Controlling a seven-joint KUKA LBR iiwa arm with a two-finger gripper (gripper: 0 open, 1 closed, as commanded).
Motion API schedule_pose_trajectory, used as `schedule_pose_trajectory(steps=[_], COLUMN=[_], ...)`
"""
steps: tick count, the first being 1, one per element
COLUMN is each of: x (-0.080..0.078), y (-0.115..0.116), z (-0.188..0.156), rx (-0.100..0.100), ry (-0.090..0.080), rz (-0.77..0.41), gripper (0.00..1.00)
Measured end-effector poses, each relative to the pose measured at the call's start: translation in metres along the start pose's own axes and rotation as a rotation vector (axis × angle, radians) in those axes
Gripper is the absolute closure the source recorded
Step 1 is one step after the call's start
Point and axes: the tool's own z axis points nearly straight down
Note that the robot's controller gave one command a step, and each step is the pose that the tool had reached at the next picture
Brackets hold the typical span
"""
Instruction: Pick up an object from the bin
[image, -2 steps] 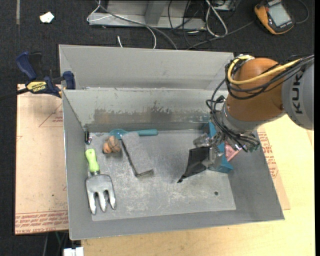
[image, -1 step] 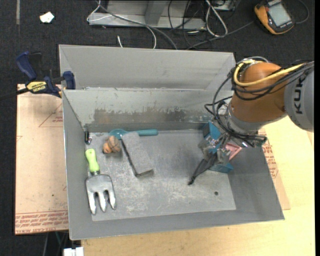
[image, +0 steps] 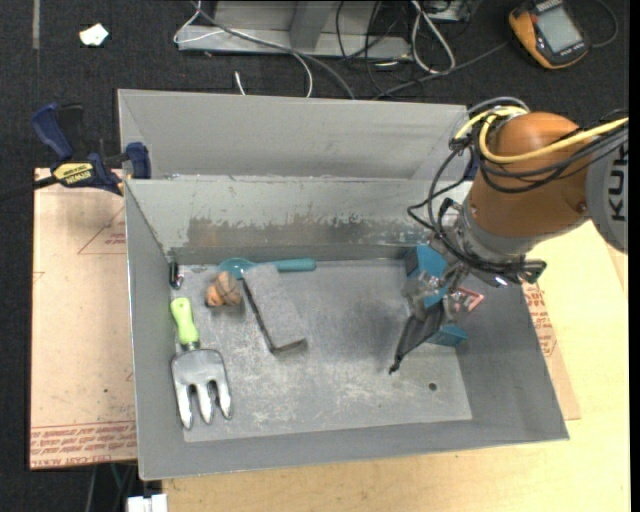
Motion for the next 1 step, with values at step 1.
schedule_pose_trajectory(steps=[1], x=[0.0010], y=[-0.0029], z=[-0.0499], rx=[0.004], ry=[-0.004], rz=[0.205], gripper=[1.00])
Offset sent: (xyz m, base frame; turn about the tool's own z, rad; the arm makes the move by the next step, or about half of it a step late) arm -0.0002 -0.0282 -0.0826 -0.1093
